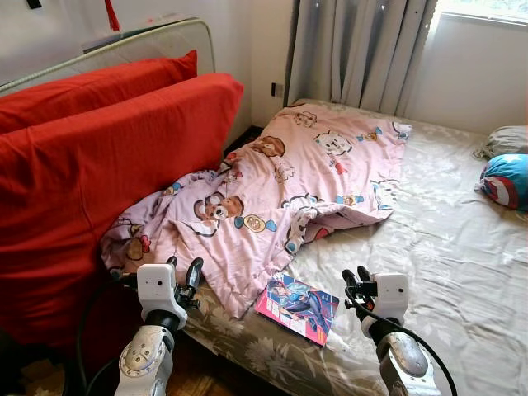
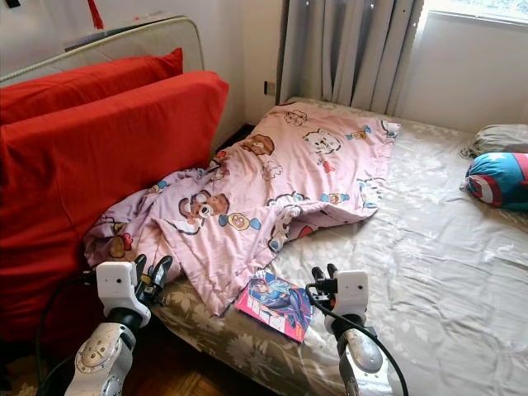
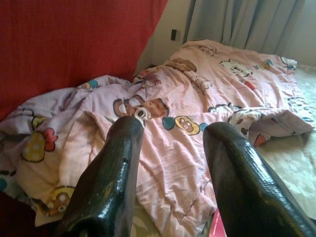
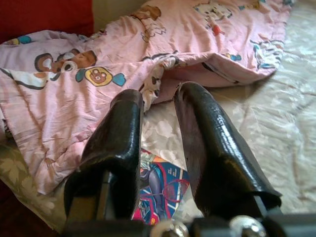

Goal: Clean up the room

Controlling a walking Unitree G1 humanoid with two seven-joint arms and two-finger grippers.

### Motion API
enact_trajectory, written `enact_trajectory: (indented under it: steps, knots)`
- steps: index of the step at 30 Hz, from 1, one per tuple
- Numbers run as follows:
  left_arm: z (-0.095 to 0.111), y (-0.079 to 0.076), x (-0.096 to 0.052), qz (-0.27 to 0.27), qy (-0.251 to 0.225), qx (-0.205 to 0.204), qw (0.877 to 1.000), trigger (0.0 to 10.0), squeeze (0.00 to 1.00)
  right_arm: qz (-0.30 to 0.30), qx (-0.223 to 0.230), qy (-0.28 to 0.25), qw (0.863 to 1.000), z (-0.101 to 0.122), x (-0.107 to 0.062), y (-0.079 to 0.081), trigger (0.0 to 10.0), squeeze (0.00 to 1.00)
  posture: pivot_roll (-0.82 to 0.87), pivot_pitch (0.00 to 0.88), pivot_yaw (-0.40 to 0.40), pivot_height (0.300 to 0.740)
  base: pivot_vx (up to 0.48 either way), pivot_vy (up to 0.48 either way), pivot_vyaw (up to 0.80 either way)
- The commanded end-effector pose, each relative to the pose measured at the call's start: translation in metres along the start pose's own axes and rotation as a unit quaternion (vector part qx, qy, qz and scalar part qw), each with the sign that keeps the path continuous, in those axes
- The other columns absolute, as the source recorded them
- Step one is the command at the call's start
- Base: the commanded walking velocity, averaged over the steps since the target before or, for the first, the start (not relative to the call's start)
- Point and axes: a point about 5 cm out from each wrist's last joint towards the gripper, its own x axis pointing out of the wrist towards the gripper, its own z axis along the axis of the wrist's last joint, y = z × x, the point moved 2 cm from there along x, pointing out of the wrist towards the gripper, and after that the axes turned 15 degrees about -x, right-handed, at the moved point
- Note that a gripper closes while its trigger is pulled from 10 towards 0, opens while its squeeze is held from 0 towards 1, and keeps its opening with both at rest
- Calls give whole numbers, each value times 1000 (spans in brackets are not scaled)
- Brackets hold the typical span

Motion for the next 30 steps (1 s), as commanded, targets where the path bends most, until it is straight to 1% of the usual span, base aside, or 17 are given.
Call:
enact_trajectory:
  steps: [1,13,17,19,21,30]
  knots:
    - [0,0,2,3,4,-1,1000,10000,0,8,-7,-9,1000,3,0,2,10000,0,-29,17,-37,665,0,0,0]
    - [-1,0,1,2,9,-2,1000,10000,0,7,-2,1,1000,0,2,4,10000,0,-23,23,-37,665,0,0,0]
    - [-4,0,0,-2,17,-6,1000,10000,0,12,-3,13,1000,-3,2,5,10000,0,-22,23,-37,665,0,0,0]
    - [-4,-1,0,-3,18,-7,1000,10000,0,12,2,12,1000,-2,2,6,10000,0,-22,26,-35,650,0,0,0]
    - [-4,0,0,-1,17,-3,1000,10000,0,10,4,1,1000,0,1,6,10000,0,-22,27,-33,635,0,0,0]
    - [-3,1,1,-1,20,-2,1000,10000,0,9,11,3,1000,0,1,8,10000,0,-19,30,-30,635,0,0,0]
